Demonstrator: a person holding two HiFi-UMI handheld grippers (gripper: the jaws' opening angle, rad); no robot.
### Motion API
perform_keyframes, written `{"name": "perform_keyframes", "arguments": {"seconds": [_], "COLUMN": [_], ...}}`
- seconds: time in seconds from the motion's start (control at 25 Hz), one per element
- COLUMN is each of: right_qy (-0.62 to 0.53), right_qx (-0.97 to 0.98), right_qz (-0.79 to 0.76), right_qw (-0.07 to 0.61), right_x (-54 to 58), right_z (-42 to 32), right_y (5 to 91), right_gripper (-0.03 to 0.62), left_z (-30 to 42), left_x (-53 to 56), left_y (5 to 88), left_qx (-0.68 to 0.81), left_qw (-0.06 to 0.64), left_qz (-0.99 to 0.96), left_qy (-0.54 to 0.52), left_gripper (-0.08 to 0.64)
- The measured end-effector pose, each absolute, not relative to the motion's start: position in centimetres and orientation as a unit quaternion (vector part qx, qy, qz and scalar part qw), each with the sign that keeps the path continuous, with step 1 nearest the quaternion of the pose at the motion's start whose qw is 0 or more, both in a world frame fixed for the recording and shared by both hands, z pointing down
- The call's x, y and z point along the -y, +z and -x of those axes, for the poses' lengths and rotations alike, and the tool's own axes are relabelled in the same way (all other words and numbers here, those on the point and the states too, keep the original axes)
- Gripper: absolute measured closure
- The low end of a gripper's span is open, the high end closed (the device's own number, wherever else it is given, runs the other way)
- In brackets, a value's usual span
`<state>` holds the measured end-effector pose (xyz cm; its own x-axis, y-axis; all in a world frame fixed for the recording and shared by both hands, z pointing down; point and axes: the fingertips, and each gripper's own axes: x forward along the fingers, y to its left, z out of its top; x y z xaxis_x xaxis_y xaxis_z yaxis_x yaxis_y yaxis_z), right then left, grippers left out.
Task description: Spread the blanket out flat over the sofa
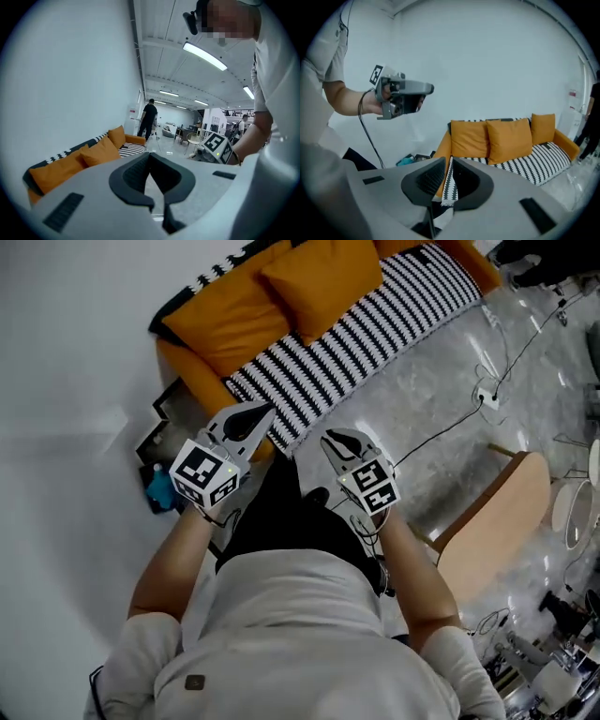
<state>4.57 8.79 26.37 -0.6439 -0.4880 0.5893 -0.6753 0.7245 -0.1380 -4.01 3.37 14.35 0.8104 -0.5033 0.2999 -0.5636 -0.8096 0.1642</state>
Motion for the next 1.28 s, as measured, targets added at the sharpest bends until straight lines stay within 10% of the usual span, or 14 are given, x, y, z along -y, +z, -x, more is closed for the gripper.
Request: {"name": "perform_keyframes", "arguments": {"seconds": [1.28], "right_qy": [0.036], "right_qx": [0.866], "right_qz": [-0.482], "right_qw": [0.126], "right_x": [-28.1], "right_z": [-0.7], "right_y": [-1.0], "right_gripper": [0.565], "left_z": [13.8], "left_x": [-24.5], "left_y": [-3.8], "left_qx": [0.230], "left_qw": [0.054], "left_qz": [-0.968], "left_qy": [0.080], "left_gripper": [0.551]}}
